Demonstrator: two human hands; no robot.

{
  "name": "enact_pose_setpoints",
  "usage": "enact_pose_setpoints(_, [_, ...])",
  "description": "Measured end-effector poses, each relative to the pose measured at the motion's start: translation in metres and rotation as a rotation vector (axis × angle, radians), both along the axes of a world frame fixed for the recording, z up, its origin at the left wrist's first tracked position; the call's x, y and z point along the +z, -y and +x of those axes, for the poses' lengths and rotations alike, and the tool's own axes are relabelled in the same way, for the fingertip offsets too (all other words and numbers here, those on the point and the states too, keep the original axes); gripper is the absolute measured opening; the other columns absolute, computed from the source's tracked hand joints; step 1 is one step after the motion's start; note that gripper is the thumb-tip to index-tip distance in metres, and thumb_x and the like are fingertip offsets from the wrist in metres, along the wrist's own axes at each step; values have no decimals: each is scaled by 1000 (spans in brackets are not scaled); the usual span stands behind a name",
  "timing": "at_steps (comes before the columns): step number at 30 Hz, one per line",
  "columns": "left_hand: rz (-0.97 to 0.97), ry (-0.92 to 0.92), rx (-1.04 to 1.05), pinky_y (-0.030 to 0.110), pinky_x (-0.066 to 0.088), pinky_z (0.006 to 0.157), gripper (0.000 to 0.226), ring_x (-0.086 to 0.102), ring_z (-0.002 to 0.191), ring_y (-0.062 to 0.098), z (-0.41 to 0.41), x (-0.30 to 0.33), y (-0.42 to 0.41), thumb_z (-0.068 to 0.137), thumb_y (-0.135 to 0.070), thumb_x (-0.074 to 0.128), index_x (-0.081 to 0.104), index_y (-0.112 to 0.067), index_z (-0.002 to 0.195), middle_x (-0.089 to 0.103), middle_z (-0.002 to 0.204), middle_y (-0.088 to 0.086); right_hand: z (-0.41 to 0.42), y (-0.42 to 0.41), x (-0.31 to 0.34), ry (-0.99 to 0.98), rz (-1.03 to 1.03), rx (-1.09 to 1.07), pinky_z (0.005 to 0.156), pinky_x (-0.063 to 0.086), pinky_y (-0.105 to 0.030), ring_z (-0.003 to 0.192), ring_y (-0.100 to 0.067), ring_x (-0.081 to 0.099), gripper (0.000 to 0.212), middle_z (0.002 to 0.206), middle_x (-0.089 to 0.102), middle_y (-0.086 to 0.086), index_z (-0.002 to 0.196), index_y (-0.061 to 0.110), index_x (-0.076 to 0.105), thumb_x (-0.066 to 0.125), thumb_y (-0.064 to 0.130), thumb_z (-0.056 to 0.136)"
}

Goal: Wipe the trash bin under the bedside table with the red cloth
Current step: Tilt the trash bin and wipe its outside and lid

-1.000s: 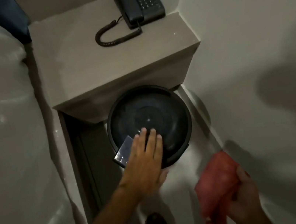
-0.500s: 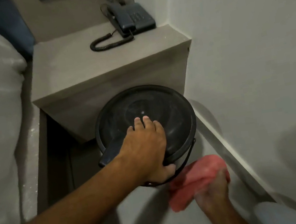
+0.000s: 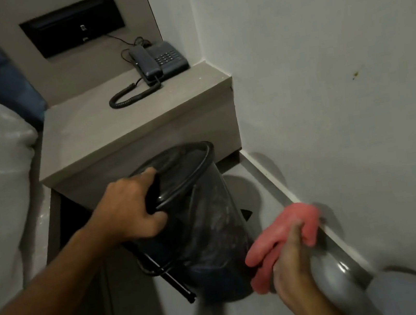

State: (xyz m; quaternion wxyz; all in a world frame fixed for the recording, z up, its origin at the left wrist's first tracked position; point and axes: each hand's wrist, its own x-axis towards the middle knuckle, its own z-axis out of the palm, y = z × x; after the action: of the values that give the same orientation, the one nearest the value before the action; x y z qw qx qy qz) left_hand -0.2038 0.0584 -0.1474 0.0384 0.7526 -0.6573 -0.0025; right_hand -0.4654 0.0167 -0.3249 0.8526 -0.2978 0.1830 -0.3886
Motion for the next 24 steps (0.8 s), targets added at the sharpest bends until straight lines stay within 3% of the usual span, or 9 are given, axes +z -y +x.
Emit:
enact_pose_setpoints(2, [-87, -49, 55, 40, 55, 76, 81, 69, 84, 38, 11, -10, -2, 56, -45, 49, 55, 1, 122, 71, 97, 22, 17, 4, 0, -670, 3, -143, 83, 41, -77, 86, -64, 54, 93, 101, 53, -46, 116, -19, 42, 20, 69, 97])
enact_pose_setpoints(4, [-132, -81, 85, 45, 49, 86, 85, 66, 98, 43, 17, -21, -5, 58, -43, 46, 52, 7, 126, 66, 112, 28, 33, -8, -6, -873, 49, -167, 105, 45, -50, 118, -37, 58, 87, 128, 59, -9, 142, 7, 47, 31, 76, 91])
enact_pose_setpoints(8, [-167, -88, 65, 40, 45, 88, 84, 64, 99, 42, 22, -24, -7, 59, -41, 47, 50, 9, 127, 65, 114, 29, 57, -17, -19, -1091, -270, -197, 119, 29, -46, 141, -29, 41, 63, 152, 45, -7, 152, 25, 28, 39, 58, 99])
enact_pose_setpoints(11, [-193, -103, 45, 44, 54, 80, 77, 65, 89, 39, 11, -18, -1, 62, -40, 48, 52, 5, 124, 67, 104, 27, 71, 19, -2, -1182, -261, -192, 114, 36, -46, 131, -33, 50, 67, 145, 52, -16, 147, 17, 42, 25, 62, 101])
enact_pose_setpoints(14, [-213, -56, 15, 45, 54, 71, 67, 64, 78, 38, -2, -14, 9, 61, -38, 45, 57, 4, 112, 68, 90, 25, 110, 60, 50, -959, -314, -253, 94, 45, -15, 110, -25, 62, 58, 113, 65, -7, 136, 12, 54, 29, 54, 103])
enact_pose_setpoints(15, [-219, -42, 18, 45, 54, 68, 64, 64, 74, 38, -4, -14, 11, 61, -38, 44, 57, 4, 107, 68, 86, 25, 122, 60, 63, -922, -457, -327, 95, 44, -18, 112, -24, 61, 58, 111, 63, -4, 136, 14, 53, 31, 55, 102])
enact_pose_setpoints(17, [-225, -28, 30, 45, 53, 66, 61, 63, 71, 38, -4, -13, 11, 60, -37, 44, 58, 3, 103, 68, 81, 24, 124, 34, 57, -941, -846, -410, 112, 39, -48, 132, -34, 49, 61, 138, 57, -15, 148, 18, 35, 31, 55, 100])
enact_pose_setpoints(20, [-235, -25, 30, 46, 54, 67, 61, 64, 73, 39, -1, -12, 13, 59, -38, 46, 59, 1, 103, 69, 83, 23, 69, -15, -32, -1117, -1523, -364, 110, 29, -70, 147, -47, 22, 68, 159, 29, -24, 157, 23, 17, 40, 49, 99])
enact_pose_setpoints(24, [-220, -31, 11, 45, 52, 62, 53, 61, 66, 36, -4, -13, 21, 59, -37, 47, 58, -2, 98, 67, 76, 17, 22, -10, -75, -1036, -1736, -265, 102, 37, -71, 151, -42, 13, 66, 160, 29, -19, 156, 26, 19, 39, 45, 97])
